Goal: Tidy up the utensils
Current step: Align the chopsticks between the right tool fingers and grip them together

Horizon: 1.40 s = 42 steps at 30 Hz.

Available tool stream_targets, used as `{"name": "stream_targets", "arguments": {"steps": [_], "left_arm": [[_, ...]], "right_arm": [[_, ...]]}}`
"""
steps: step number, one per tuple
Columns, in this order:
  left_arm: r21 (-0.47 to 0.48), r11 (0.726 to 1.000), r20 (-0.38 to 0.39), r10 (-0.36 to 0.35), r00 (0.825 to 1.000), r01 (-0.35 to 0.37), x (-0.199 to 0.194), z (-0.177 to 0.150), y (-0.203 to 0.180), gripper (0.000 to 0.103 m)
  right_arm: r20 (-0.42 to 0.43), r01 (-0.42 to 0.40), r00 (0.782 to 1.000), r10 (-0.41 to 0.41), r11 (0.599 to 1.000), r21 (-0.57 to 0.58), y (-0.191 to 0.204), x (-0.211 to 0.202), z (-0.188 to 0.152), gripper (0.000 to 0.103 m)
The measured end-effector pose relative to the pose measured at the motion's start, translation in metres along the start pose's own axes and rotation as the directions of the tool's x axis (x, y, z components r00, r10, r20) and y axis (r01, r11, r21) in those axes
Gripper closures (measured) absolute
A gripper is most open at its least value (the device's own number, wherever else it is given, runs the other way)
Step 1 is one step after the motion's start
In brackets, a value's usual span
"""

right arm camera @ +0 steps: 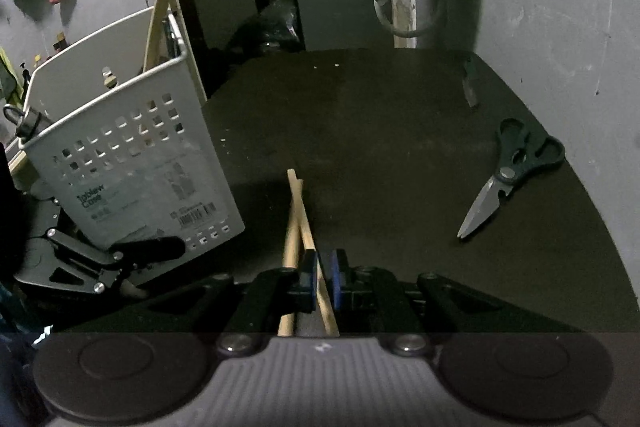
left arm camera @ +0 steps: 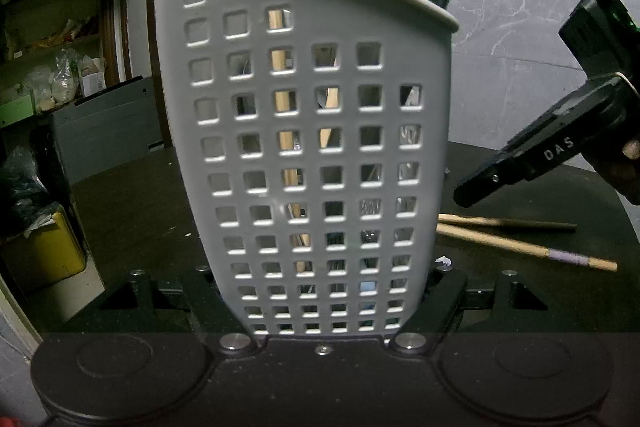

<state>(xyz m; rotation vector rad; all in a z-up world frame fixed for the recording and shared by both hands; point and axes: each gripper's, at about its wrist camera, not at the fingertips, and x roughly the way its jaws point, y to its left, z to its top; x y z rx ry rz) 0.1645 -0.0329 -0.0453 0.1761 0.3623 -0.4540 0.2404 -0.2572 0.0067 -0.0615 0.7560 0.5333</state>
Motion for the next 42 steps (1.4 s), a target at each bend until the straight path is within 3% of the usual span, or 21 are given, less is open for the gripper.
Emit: {"name": "stream_targets", "arguments": {"steps": [2,8,10,11,13,22,32,35,38,42], "left_arm": [[-0.001,1.0,0.0,-0.001,1.0,0.001,0.0,0.0,0.0,0.026],[0.0,1.0,0.0,-0.001,1.0,0.001,0.0,-0.001,0.001,0.026],[0.0,1.0,0.0,0.001,1.0,-0.001,0.0,-0.001,0.001,0.026],[0.001,1.0,-0.001,0.002,1.0,-0.002,0.0,-0.001,0.001,0.026],[0.001,1.0,-0.001,0.002,1.0,-0.002,0.0,0.0,0.0,0.026],[0.001,1.0,0.0,0.003,1.0,-0.003,0.0,0.0,0.0,0.026],[0.002,1.0,0.0,0.003,1.0,-0.003,0.0,0.0,-0.001,0.026],[0.001,1.0,0.0,0.003,1.0,-0.003,0.0,-0.001,-0.001,0.026],[0.001,1.0,0.0,0.004,1.0,-0.004,0.0,-0.001,-0.001,0.027],[0.001,1.0,0.0,0.003,1.0,-0.003,-0.001,-0.001,-0.001,0.027]], "right_arm": [[-0.005,-0.009,1.0,0.009,1.0,0.004,-0.003,0.0,-0.001,0.084],[-0.042,-0.001,0.999,0.0,1.0,-0.021,0.002,0.002,-0.01,0.083],[-0.062,0.021,0.998,-0.023,0.999,-0.036,0.004,0.006,-0.012,0.085],[-0.057,0.032,0.998,-0.034,0.999,-0.04,0.005,0.006,-0.013,0.093],[-0.063,0.047,0.997,-0.049,0.998,-0.031,0.007,0.004,-0.016,0.096],[-0.095,0.033,0.995,-0.032,0.999,0.005,0.037,-0.027,-0.044,0.096],[-0.083,0.013,0.996,-0.013,1.0,0.001,0.048,-0.019,-0.04,0.096],[-0.081,0.003,0.997,-0.002,1.0,0.012,0.05,-0.021,-0.04,0.088],[-0.068,-0.002,0.998,0.005,0.999,0.041,0.049,-0.021,-0.036,0.065],[-0.068,-0.025,0.997,0.028,0.999,0.039,0.053,-0.018,-0.031,0.05]]}}
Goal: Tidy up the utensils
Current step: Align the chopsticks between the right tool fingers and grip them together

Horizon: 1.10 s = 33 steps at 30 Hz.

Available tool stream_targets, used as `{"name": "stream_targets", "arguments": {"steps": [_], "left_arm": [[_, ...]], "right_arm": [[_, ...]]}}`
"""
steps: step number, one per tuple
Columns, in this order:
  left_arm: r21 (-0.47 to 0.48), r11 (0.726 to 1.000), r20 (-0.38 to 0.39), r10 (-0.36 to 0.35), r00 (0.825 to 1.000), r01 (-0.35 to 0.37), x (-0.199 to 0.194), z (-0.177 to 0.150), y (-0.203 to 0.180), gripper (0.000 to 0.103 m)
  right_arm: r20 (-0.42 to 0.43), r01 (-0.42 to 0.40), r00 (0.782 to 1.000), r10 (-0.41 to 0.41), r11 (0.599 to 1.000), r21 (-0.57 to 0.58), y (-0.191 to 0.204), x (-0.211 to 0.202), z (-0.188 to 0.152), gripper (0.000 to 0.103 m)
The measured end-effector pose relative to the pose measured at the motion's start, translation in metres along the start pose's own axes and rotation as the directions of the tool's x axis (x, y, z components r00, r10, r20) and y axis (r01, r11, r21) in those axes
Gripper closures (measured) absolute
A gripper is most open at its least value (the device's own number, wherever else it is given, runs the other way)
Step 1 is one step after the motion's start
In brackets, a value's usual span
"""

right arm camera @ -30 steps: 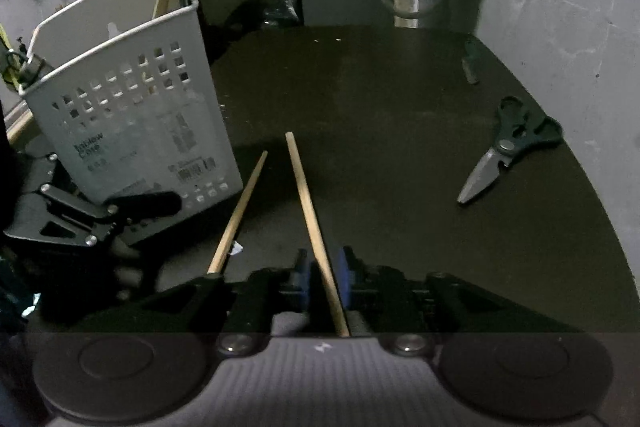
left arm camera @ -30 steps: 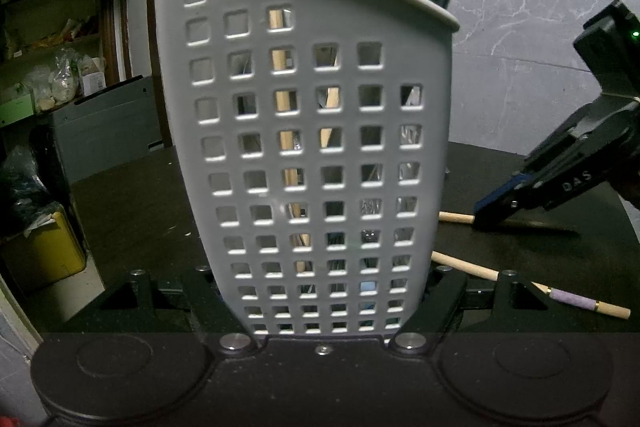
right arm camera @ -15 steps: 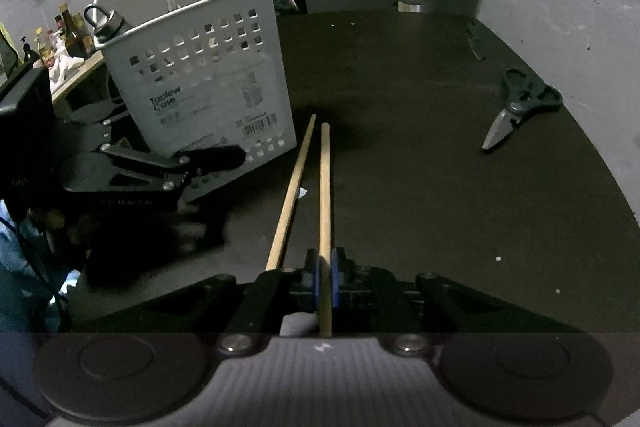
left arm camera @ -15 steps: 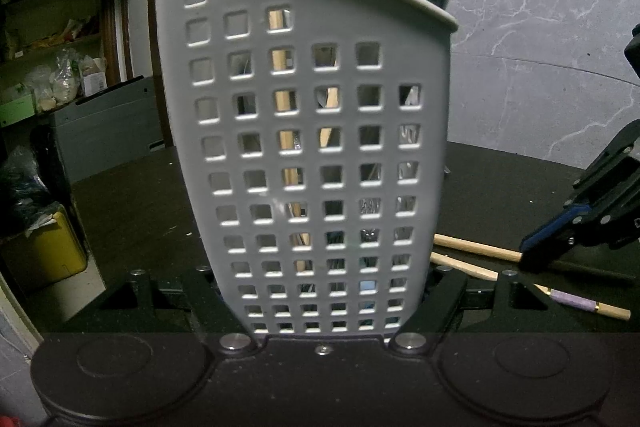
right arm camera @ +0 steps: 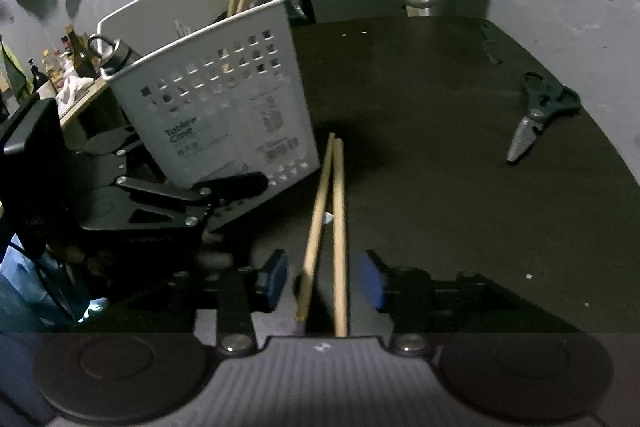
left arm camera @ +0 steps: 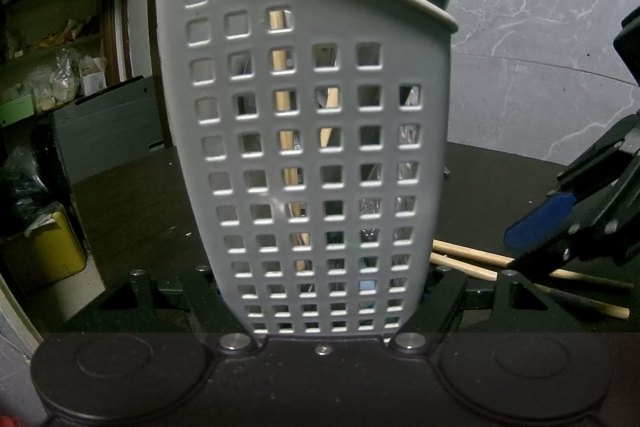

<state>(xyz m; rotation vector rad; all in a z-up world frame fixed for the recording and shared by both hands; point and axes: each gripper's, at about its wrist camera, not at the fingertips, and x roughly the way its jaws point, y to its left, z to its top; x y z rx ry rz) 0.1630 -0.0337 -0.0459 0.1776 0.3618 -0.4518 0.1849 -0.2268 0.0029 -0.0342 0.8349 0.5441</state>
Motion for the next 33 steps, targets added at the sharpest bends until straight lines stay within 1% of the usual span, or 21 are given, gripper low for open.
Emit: {"name": "stream_targets", "arguments": {"steps": [4,8,10,12,13,15,17,21,28,29,32,33], "left_arm": [[0.0,1.0,0.0,0.0,1.0,0.0,0.0,0.0,0.0,0.027],[0.0,1.0,0.0,0.0,1.0,0.0,0.0,0.0,0.0,0.027],[0.0,1.0,0.0,0.0,1.0,0.0,0.0,0.0,0.0,0.027],[0.0,1.0,0.0,0.0,1.0,0.0,0.0,0.0,0.0,0.027],[0.0,1.0,0.0,0.0,1.0,0.0,0.0,0.0,0.0,0.027],[0.0,1.0,0.0,0.0,1.0,0.0,0.0,0.0,0.0,0.027],[0.0,1.0,0.0,0.0,1.0,0.0,0.0,0.0,0.0,0.027],[0.0,1.0,0.0,0.001,1.0,-0.001,0.0,0.0,0.0,0.027],[0.0,1.0,0.0,0.001,1.0,-0.001,0.0,0.0,0.0,0.027],[-0.001,1.0,0.0,0.001,1.0,-0.001,0.0,0.0,0.0,0.027],[-0.001,1.0,0.0,0.001,1.0,-0.001,-0.001,0.0,0.0,0.027],[-0.001,1.0,0.0,0.001,1.0,-0.001,-0.001,0.0,0.0,0.027]], "right_arm": [[-0.03,0.069,0.997,-0.072,0.994,-0.086,0.014,0.012,0.002,0.049],[-0.031,0.079,0.996,-0.083,0.99,-0.113,0.017,0.016,0.002,0.049],[-0.028,0.081,0.996,-0.085,0.99,-0.117,0.016,0.016,0.002,0.054],[-0.021,0.093,0.995,-0.097,0.987,-0.129,0.015,0.016,0.0,0.063],[-0.018,0.096,0.995,-0.1,0.986,-0.134,0.015,0.015,-0.001,0.065],[-0.018,0.096,0.995,-0.1,0.985,-0.143,0.014,0.014,-0.003,0.078],[-0.022,0.093,0.995,-0.098,0.984,-0.154,0.013,0.011,-0.005,0.088],[-0.033,0.104,0.993,-0.112,0.976,-0.19,0.011,0.007,-0.005,0.088],[-0.065,0.102,0.991,-0.118,0.972,-0.209,0.012,0.006,-0.002,0.087],[-0.066,0.102,0.991,-0.118,0.973,-0.208,0.011,0.007,0.0,0.085],[-0.073,0.082,0.993,-0.098,0.977,-0.197,0.009,0.01,0.005,0.069],[-0.074,0.079,0.993,-0.096,0.977,-0.195,0.008,0.012,0.007,0.069]]}}
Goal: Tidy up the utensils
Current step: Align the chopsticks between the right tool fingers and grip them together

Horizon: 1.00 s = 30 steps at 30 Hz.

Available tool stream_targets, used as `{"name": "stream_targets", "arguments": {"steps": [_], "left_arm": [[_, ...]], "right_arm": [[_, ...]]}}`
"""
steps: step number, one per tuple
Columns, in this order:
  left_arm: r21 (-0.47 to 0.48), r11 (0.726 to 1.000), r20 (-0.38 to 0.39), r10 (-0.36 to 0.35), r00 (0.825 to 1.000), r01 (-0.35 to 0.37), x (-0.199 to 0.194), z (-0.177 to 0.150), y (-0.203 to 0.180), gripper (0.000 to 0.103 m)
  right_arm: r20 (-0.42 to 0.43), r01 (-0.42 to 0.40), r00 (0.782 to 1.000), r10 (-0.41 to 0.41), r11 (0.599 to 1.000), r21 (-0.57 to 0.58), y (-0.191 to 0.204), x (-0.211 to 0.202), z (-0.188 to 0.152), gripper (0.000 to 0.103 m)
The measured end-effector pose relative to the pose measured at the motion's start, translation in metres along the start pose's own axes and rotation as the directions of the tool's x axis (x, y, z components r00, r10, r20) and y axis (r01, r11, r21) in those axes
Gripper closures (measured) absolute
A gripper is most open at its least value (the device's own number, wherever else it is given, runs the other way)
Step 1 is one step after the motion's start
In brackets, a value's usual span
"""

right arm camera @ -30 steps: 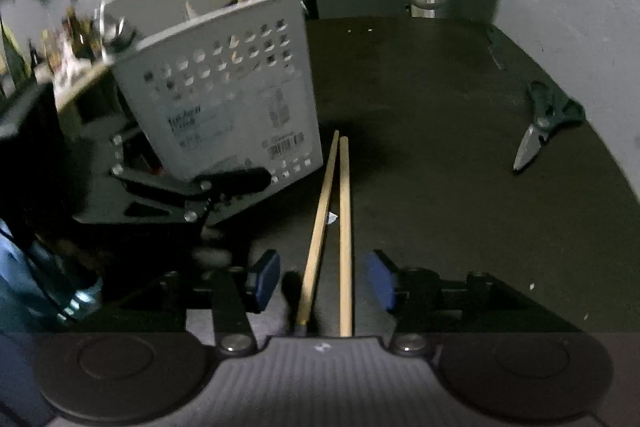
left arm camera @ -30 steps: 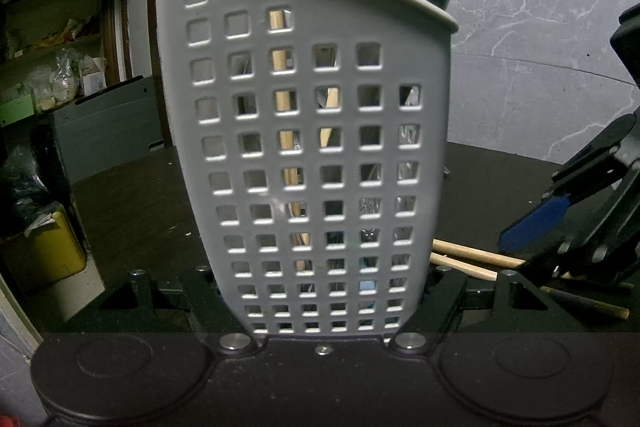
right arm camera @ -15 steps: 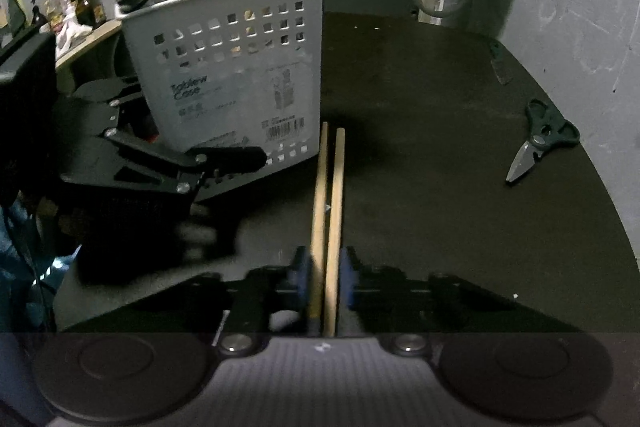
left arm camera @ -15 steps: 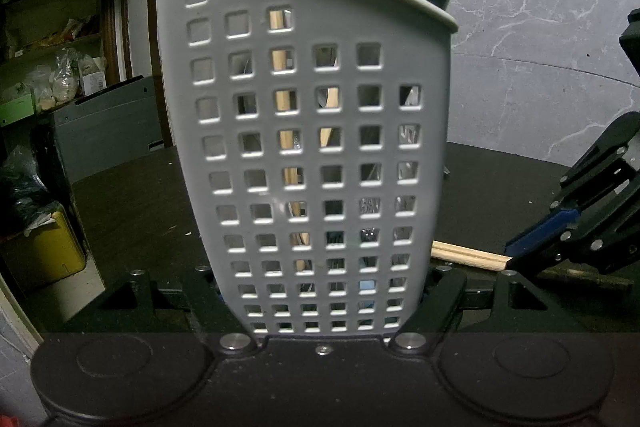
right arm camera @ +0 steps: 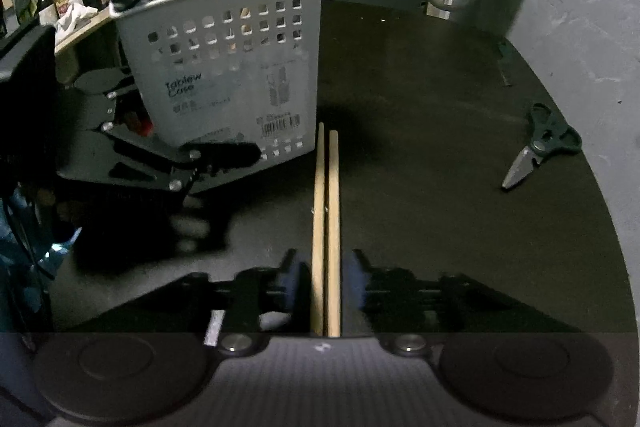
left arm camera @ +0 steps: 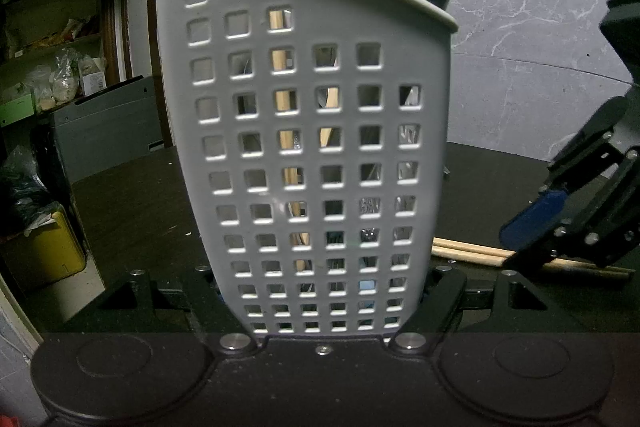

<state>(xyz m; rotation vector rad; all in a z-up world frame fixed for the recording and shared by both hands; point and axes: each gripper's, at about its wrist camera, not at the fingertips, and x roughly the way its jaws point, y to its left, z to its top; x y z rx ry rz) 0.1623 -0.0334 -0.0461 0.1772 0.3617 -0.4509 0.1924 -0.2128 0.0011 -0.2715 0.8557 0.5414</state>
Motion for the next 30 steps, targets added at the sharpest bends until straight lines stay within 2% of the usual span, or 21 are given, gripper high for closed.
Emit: {"name": "stream_targets", "arguments": {"steps": [10,18,23,30], "left_arm": [[0.0,1.0,0.0,0.0,1.0,0.0,0.0,0.0,0.0,0.027],[0.0,1.0,0.0,0.001,1.0,-0.001,0.0,0.0,0.0,0.027],[0.0,1.0,0.0,0.001,1.0,-0.001,-0.001,0.0,-0.001,0.027],[-0.004,1.0,0.003,-0.002,1.0,0.002,-0.002,-0.001,-0.001,0.027]], "right_arm": [[-0.043,-0.024,0.999,0.024,1.0,-0.005,-0.003,0.021,0.023,0.069],[-0.101,-0.048,0.994,0.044,0.998,-0.044,0.002,0.024,0.032,0.087],[-0.156,-0.072,0.986,0.067,0.997,-0.027,-0.001,0.027,0.042,0.087],[-0.171,-0.055,0.984,0.046,0.997,-0.053,0.002,0.027,0.044,0.087]]}}
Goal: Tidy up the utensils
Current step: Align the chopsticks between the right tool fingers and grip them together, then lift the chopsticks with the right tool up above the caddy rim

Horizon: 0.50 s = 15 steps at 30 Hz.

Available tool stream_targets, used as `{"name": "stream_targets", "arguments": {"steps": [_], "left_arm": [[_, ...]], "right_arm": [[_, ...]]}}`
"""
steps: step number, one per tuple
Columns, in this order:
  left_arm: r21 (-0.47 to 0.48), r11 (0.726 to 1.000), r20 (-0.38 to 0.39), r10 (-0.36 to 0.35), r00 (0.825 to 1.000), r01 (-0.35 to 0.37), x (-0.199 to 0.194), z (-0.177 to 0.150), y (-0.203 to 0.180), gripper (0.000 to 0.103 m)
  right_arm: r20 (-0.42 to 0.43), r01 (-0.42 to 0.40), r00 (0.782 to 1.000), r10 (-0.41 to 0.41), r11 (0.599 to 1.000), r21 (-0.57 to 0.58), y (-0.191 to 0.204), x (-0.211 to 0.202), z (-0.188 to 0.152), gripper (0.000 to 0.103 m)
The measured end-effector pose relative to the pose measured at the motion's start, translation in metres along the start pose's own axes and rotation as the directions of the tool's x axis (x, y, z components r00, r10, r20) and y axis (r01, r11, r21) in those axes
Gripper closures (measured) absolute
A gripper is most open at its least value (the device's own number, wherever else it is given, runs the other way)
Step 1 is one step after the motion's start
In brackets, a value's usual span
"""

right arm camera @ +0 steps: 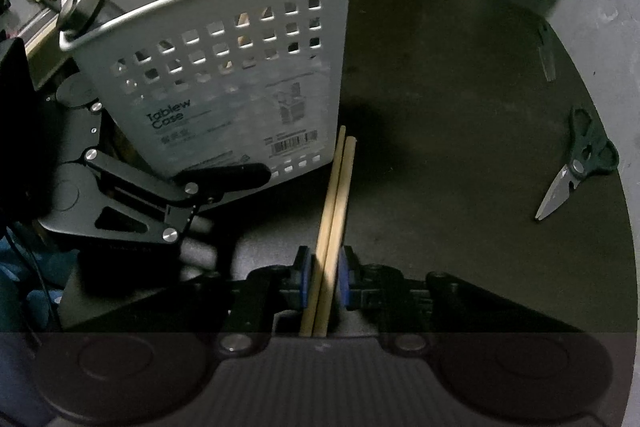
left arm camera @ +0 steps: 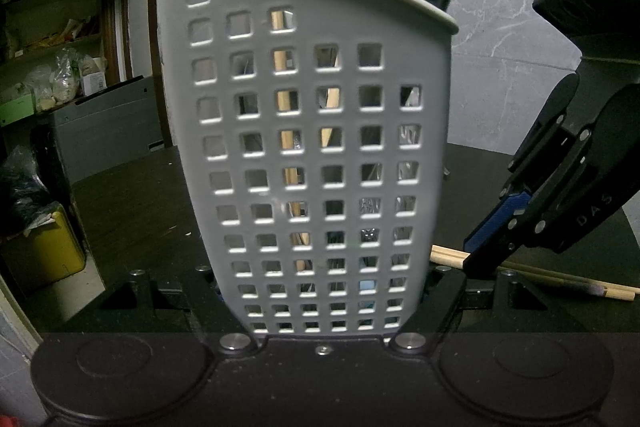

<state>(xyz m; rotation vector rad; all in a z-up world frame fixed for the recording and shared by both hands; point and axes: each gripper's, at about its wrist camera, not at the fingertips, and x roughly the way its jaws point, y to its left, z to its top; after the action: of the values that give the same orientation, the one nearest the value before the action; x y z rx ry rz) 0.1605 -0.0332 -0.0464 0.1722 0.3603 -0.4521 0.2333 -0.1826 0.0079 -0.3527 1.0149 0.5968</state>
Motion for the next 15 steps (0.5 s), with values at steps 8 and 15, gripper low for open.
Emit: {"name": "stream_targets", "arguments": {"steps": [8,15], "left_arm": [[-0.001,1.0,0.0,-0.001,1.0,0.001,-0.0001,-0.0003,0.0012,0.027],[-0.001,1.0,-0.001,-0.001,1.0,0.001,0.0005,-0.0004,0.0022,0.027]], "right_arm": [[0.0,0.002,1.0,-0.002,0.999,0.032,-0.0025,0.0039,0.0063,0.086],[0.004,-0.002,1.0,0.002,0.999,0.042,-0.0055,0.0054,0.0098,0.089]]}}
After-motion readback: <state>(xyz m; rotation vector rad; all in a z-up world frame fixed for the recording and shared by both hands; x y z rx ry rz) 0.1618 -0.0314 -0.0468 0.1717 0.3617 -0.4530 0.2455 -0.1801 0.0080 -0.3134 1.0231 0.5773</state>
